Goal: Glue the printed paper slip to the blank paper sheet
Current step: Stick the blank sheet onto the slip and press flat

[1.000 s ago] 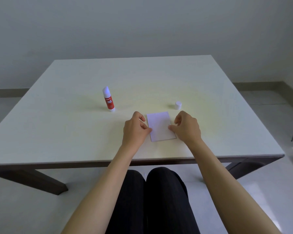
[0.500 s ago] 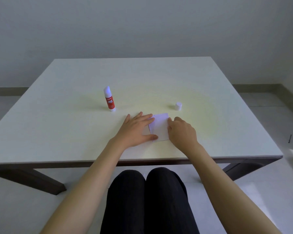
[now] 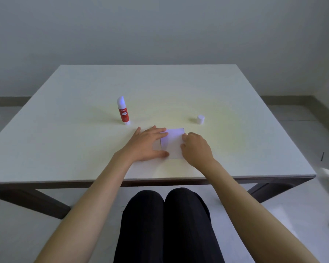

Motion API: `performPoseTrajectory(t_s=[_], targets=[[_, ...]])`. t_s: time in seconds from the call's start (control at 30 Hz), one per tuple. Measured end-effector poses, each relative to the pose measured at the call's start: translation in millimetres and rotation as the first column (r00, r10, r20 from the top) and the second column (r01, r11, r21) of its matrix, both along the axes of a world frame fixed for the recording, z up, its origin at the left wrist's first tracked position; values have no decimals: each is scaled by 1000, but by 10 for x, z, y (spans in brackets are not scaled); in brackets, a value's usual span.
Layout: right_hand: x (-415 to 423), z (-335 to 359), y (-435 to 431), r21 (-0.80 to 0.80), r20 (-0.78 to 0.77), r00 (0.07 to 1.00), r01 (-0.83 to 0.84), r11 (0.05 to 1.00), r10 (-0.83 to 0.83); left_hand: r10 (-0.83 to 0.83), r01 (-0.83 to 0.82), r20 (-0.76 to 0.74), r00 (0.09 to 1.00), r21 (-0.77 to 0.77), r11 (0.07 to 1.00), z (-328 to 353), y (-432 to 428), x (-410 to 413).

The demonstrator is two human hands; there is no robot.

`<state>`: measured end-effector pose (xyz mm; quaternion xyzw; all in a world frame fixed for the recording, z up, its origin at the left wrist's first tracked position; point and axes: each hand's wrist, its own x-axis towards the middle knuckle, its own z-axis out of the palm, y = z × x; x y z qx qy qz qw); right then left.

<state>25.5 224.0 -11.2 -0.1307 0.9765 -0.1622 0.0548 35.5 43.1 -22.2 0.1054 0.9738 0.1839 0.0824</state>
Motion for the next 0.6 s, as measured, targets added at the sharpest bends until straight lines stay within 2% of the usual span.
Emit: performPoseTrajectory(t_s=[0.47,0.53,0.6], targets=[[17,-12,-88,-33,-4,999,-50,998,50,-13,13,13,1000,56,998,-41,-191,89],[69,0,-40,-82,-23,999,-38,996,36,-21,20,2,1000,72,997,-73,-203,119],[196,-27,19,-46,-91,995,-41,998,36,-22,23,-13,1000,72,997,-102,-209,136]])
